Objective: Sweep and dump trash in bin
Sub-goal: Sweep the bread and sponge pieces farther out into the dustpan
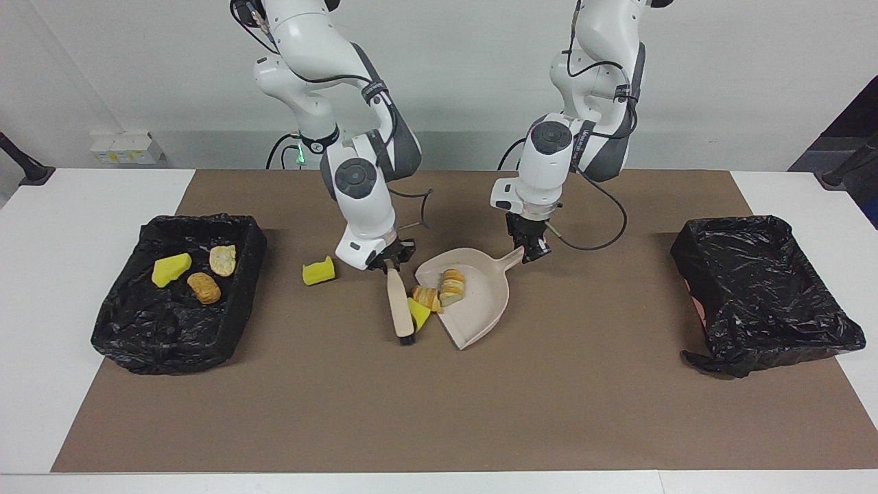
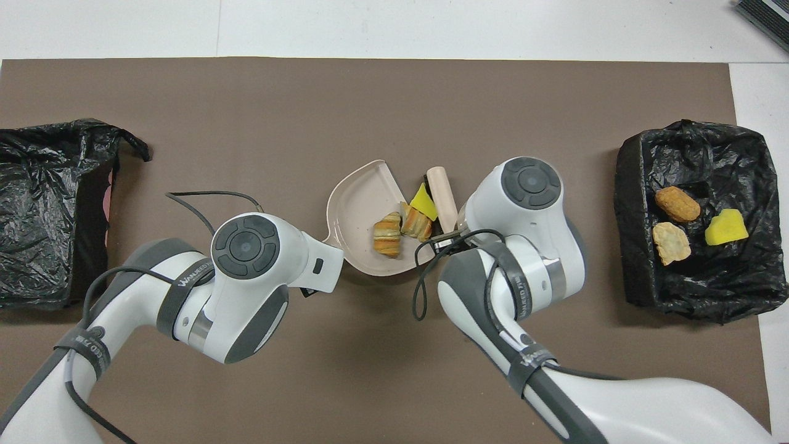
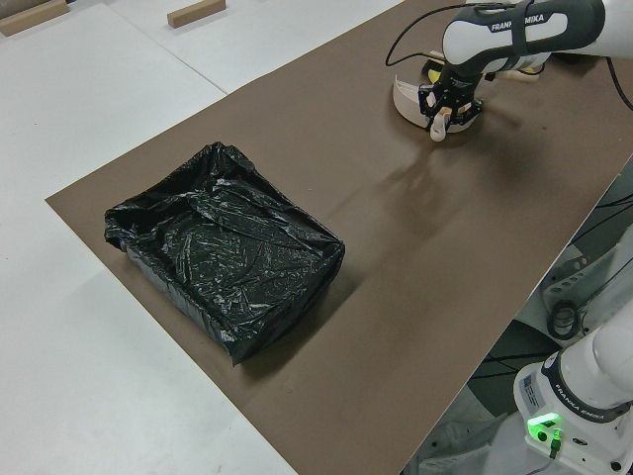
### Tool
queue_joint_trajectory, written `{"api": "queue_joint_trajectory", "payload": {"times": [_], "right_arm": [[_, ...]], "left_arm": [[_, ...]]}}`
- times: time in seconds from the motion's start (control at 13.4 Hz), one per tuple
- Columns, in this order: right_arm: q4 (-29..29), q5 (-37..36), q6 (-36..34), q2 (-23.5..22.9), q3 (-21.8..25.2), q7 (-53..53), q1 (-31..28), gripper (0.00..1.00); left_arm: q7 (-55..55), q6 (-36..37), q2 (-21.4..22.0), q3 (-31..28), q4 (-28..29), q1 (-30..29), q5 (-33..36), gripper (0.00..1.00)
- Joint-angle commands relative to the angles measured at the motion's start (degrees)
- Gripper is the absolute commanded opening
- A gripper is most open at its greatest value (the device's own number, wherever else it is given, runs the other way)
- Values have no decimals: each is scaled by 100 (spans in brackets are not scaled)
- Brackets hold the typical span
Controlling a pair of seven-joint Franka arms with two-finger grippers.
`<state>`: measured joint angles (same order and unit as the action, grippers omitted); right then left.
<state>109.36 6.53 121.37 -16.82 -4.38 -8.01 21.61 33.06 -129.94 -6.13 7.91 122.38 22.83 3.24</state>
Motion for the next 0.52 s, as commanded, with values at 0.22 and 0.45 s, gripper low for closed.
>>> {"api": "queue_joint_trajectory", "payload": {"times": [0.22, 0.45], "right_arm": [[157, 165, -122, 328, -247, -113, 115, 0], [-10, 174, -542, 635, -204, -43, -16, 0]], "left_arm": [[-89, 82, 33, -18, -3, -15, 54, 0], [-89, 56, 15, -18, -38, -24, 54, 0]]}}
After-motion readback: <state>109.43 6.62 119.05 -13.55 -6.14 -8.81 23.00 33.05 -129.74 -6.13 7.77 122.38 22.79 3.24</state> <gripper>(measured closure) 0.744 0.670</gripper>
